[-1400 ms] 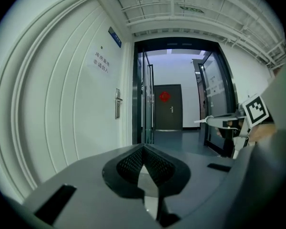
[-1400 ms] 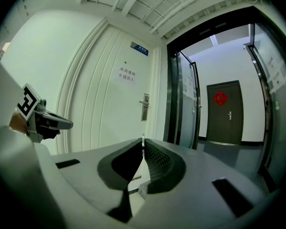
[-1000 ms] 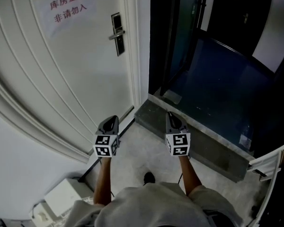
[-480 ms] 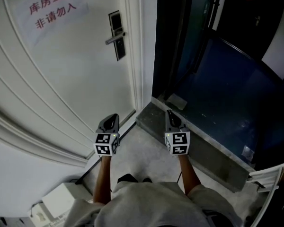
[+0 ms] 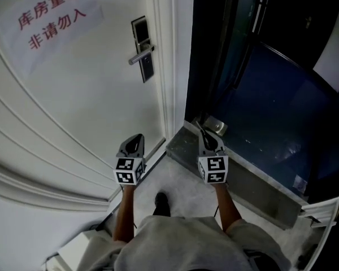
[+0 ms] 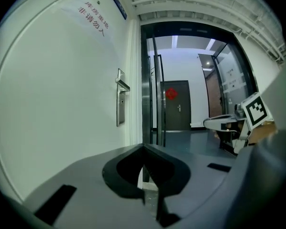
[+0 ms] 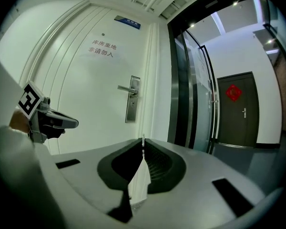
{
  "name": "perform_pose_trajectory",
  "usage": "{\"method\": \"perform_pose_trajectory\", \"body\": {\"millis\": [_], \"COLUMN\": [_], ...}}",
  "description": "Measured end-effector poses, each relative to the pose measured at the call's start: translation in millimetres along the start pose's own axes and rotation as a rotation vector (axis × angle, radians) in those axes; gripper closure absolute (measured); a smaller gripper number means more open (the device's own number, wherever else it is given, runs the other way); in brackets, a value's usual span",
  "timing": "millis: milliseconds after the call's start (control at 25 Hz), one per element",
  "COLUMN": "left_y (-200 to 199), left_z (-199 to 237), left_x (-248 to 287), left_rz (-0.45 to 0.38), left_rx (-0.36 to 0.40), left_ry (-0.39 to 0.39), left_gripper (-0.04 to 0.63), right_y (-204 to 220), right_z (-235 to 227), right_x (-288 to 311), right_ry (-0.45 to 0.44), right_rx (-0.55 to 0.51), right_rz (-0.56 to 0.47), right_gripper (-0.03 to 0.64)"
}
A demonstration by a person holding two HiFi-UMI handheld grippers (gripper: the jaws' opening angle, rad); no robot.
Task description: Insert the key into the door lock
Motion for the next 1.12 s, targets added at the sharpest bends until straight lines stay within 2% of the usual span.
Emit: {"method": "perform_pose_trajectory", "body": {"millis": [240, 520, 880, 1120], "left_y": [-23, -27, -16, -27], "left_z": [42, 70, 79, 62], "left_x": [48, 95, 137, 167], "left_rz": [-0.035, -0.031, 0.008, -0.003], "left_rx": [0.004, 0.012, 0.008, 0.000], "left_ry": [0.081, 0.184, 0.189, 0.134], "left_gripper": [0.578, 0.578, 0.578, 0.578], "right_y": [-27, -34, -21, -22], "right_z": [12, 19, -2, -39], "right_x": [57, 103, 138, 160], "right_ry": [0.054, 0.118, 0.120, 0.064], "right_rx": [-0.025, -0.030, -0.025, -0.044], "right_rz": [-0.011, -0.003, 0.017, 0.016], "right_gripper": [0.587, 0.586, 0.588, 0.588]}}
Point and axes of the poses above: the fingertips, and each gripper's own axes: x forward along the fingers, z to its left, y out of its underside, the point moved 9 cm from there along -x, backward along the fingers, and after that the axes turned 1 degree about -z, right-handed, at the moved point
